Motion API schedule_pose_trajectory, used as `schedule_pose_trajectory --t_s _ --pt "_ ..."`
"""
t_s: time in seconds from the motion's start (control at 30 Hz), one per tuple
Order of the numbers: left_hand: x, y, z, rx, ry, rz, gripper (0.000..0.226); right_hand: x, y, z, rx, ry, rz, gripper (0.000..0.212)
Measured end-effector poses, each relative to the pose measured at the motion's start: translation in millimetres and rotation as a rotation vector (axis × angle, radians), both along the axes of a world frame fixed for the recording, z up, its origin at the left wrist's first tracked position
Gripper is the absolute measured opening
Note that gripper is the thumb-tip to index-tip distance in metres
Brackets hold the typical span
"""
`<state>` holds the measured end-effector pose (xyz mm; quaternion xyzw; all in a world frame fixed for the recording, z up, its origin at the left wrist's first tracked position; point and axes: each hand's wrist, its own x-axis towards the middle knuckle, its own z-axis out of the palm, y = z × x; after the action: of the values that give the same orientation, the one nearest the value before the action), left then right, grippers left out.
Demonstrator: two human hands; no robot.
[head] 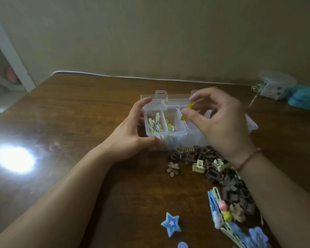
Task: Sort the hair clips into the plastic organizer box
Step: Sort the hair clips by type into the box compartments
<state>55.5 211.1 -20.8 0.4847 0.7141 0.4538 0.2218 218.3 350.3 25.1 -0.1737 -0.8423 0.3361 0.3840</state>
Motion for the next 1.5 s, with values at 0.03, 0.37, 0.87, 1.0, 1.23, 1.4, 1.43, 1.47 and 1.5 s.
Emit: schedule_pose_trajectory --t_s 0.03,0.37,0.87,1.0,1.23,1.4,1.43,1.47,1.5 --pt "-1 0 -1 -0.001 -0.001 -0.001 0.103 -2 1 -3 0.038 -0.091 0.006 0.017" --pt "-1 1 -1 -0.009 -0.005 -0.008 0.104 63 -17 43 0.27 -1.166 0.372 0.04" --pt "-2 1 -3 0.004 -0.003 0.001 0.101 55 -16 28 0.459 -1.26 0.305 0.013" --pt "-3 1 -4 0.008 -0.001 -0.002 0.096 63 2 41 0.208 -1.151 0.391 0.007" --pt "-2 0 -1 -0.006 -0.017 -0.028 0.098 52 5 36 0.003 -0.195 0.124 0.002" --pt "-3 0 -1 -0.001 -0.019 -0.03 0.098 21 -1 4 0.348 -0.206 -0.099 0.014" --pt "-3 0 -1 0.0 -0.016 -0.029 0.098 19 0 0 0.401 -0.254 -0.062 0.017" --pt "-2 0 -1 0.0 -0.011 -0.027 0.099 18 1 -1 0.431 -0.284 -0.018 0.019" --pt "-2 0 -1 0.001 -0.006 -0.027 0.1 19 1 0 0.445 -0.296 0.014 0.02"
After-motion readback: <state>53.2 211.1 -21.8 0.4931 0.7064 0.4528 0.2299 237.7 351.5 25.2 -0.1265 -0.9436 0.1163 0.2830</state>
